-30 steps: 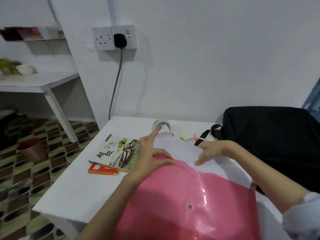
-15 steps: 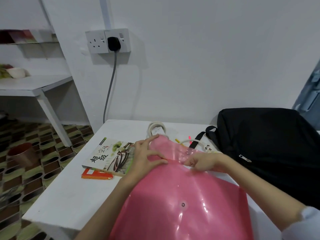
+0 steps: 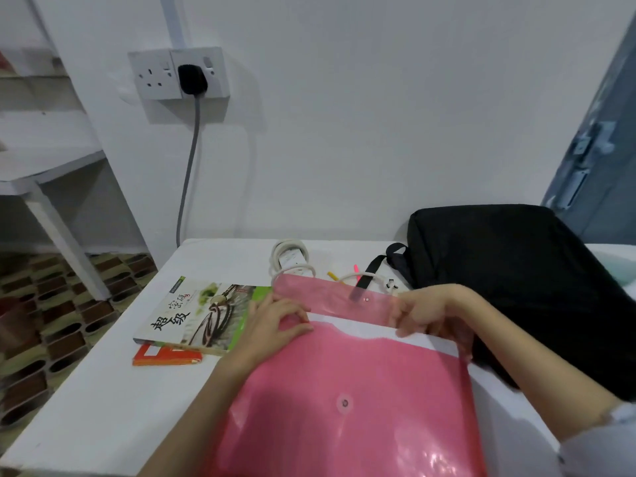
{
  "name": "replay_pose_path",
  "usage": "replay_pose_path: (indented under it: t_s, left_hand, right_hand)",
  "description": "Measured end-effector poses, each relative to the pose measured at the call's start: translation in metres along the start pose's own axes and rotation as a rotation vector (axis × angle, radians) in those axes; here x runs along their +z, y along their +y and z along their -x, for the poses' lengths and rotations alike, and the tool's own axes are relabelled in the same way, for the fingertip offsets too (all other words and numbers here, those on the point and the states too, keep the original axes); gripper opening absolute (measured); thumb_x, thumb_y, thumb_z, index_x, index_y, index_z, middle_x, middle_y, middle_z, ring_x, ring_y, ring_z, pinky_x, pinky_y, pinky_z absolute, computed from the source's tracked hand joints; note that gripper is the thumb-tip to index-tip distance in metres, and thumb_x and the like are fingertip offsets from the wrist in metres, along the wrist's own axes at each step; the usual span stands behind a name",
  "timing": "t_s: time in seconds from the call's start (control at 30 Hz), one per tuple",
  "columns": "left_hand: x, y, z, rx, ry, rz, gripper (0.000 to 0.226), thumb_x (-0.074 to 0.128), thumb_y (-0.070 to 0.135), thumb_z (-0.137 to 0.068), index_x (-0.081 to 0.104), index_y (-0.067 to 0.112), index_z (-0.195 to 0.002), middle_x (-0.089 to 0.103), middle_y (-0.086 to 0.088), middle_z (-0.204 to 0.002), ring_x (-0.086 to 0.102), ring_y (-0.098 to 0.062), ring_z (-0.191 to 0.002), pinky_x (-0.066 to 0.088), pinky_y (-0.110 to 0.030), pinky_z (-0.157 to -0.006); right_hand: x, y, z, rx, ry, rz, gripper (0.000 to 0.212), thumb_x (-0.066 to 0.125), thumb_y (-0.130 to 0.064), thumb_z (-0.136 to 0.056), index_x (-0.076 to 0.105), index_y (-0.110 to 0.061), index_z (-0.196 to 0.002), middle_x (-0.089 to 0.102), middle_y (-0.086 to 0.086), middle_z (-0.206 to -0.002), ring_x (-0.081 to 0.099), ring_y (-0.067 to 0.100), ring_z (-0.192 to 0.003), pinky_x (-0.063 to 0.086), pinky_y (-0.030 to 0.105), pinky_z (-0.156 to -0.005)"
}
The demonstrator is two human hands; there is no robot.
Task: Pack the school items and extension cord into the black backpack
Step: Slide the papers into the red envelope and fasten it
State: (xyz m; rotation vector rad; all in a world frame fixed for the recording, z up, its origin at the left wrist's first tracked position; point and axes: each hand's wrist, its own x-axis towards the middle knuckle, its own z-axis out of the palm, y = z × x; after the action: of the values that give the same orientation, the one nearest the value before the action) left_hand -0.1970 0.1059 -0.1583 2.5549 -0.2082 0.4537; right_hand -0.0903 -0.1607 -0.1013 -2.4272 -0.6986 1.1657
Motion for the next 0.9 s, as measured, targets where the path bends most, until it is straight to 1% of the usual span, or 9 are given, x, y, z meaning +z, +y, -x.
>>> replay_pose_path:
  t_s: [0.17,0.23,0.3,0.47,0.53,0.6,0.73,0.83,0.9]
  left_hand:
    - [0.004,0.005,-0.008,0.068,-0.027,0.017,0.039,0.040,0.070,-0.065,0.051,0.045,-0.092,0.040,0.044,-0.110,0.027,0.015,-0.111,0.012,-0.019,-0.083]
    - [0.004,0.008,-0.012,0.091,0.001,0.059,0.040,0.042,0.067,-0.067,0.048,0.043,-0.098,0.047,0.046,-0.105,0.029,0.017,-0.111,0.013,-0.015,-0.092]
    - [0.004,0.007,-0.015,0.095,0.031,0.176,0.033,0.048,0.060,-0.071,0.052,0.037,-0.094,0.049,0.048,-0.107,0.040,0.015,-0.108,0.016,-0.011,-0.099]
    - [0.005,0.010,-0.014,0.076,0.027,0.382,0.011,0.064,0.039,-0.075,0.057,0.030,-0.074,0.061,0.033,-0.101,0.055,0.011,-0.097,0.035,-0.004,-0.086]
    - [0.005,0.008,-0.014,0.083,0.023,0.326,0.012,0.062,0.044,-0.076,0.056,0.034,-0.074,0.061,0.033,-0.097,0.058,0.007,-0.092,0.041,-0.014,-0.087]
    - [-0.001,0.005,-0.015,0.110,0.055,0.199,0.019,0.058,0.058,-0.073,0.058,0.040,-0.080,0.060,0.036,-0.094,0.058,0.002,-0.086,0.043,-0.030,-0.086]
    - [-0.026,0.005,-0.018,0.046,0.007,0.169,0.013,0.066,0.054,-0.066,0.062,0.042,-0.067,0.061,0.035,-0.077,0.057,0.003,-0.075,0.042,-0.020,-0.074]
    - [-0.043,0.002,-0.018,0.020,0.069,0.021,0.010,0.076,0.035,-0.071,0.067,0.030,-0.068,0.061,0.027,-0.067,0.055,0.006,-0.071,0.040,-0.024,-0.075]
    - [-0.047,-0.004,-0.016,-0.009,0.150,-0.179,0.014,0.075,0.035,-0.073,0.072,0.022,-0.076,0.062,0.015,-0.073,0.057,-0.007,-0.078,0.036,-0.031,-0.077]
  right_hand:
    - [-0.002,0.011,0.007,-0.166,0.260,-0.002,0.020,0.052,-0.002,-0.087,0.065,-0.017,-0.083,0.052,-0.021,-0.048,0.045,-0.006,-0.046,0.037,0.012,-0.056]
    - [0.004,0.012,0.005,-0.167,0.293,-0.033,0.020,0.052,-0.001,-0.086,0.064,-0.016,-0.081,0.051,-0.022,-0.046,0.045,-0.006,-0.046,0.036,0.010,-0.055]
    - [0.013,0.014,0.004,-0.149,0.223,-0.087,0.021,0.050,0.005,-0.086,0.061,-0.012,-0.085,0.054,-0.021,-0.046,0.046,-0.007,-0.044,0.035,0.009,-0.049]
    - [0.036,0.010,-0.001,-0.154,0.042,-0.169,0.036,0.040,0.013,-0.079,0.058,-0.018,-0.075,0.052,-0.009,-0.058,0.041,-0.002,-0.046,0.029,0.012,-0.042]
    - [0.040,0.009,0.001,-0.178,0.093,-0.291,0.027,0.051,-0.009,-0.090,0.052,-0.020,-0.065,0.040,-0.005,-0.061,0.031,0.002,-0.047,0.024,0.013,-0.044]
    - [0.038,0.010,0.007,-0.210,0.121,-0.432,0.029,0.065,-0.032,-0.083,0.053,-0.013,-0.066,0.042,-0.004,-0.062,0.035,0.004,-0.053,0.031,0.015,-0.050]
    - [0.028,0.002,0.014,-0.202,0.121,-0.408,0.040,0.087,-0.020,-0.056,0.070,-0.008,-0.091,0.067,0.008,-0.081,0.061,0.020,-0.073,0.049,0.030,-0.070]
    - [0.030,-0.021,0.006,-0.248,0.336,-0.297,0.024,0.083,-0.007,-0.065,0.067,-0.016,-0.082,0.063,0.003,-0.074,0.057,0.014,-0.063,0.046,0.028,-0.063]
    - [0.035,-0.036,-0.004,-0.311,0.522,-0.124,0.027,0.084,-0.012,-0.064,0.068,-0.018,-0.086,0.062,-0.007,-0.076,0.056,0.001,-0.068,0.047,0.022,-0.069]
